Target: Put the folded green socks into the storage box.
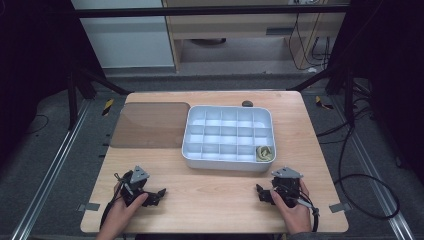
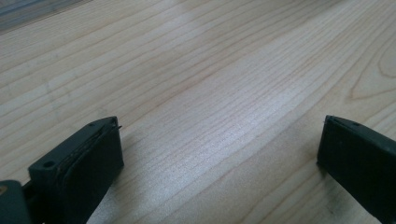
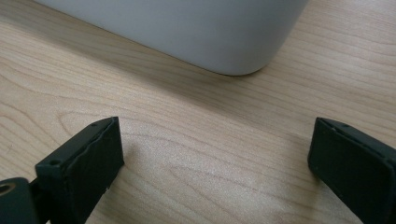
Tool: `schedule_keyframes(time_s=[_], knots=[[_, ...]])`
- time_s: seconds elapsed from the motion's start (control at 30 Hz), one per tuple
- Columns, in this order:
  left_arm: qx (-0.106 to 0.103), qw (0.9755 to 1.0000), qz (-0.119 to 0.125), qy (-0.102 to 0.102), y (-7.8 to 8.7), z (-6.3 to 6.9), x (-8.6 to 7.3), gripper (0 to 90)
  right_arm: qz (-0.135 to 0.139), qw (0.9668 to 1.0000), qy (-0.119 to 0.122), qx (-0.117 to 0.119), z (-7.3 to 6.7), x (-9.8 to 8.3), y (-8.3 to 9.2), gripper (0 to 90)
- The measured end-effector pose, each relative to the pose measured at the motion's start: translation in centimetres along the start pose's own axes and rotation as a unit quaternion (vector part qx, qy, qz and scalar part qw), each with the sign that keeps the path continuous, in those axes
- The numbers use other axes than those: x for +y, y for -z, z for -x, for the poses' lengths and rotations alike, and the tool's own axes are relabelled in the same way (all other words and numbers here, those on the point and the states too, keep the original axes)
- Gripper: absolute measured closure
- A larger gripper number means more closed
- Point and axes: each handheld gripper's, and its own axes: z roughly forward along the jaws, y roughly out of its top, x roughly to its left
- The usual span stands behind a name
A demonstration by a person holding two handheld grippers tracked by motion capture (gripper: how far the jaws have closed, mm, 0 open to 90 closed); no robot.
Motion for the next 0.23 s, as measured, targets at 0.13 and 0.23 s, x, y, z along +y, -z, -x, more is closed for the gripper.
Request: schedule_keyframes(time_s=[0.13,0.23], knots=[[0.008,0.9999,0.000,0.008,-0.17,-0.12,0.17,0.0,-0.003,1.0000,-0.003,0.006,-0.01,0.06,-0.04,2.2],[0.013,0.9998,0.000,0.013,-0.30,-0.22,0.28,0.0,-0.003,1.0000,-0.003,0.007,-0.01,0.07,-0.05,2.0]])
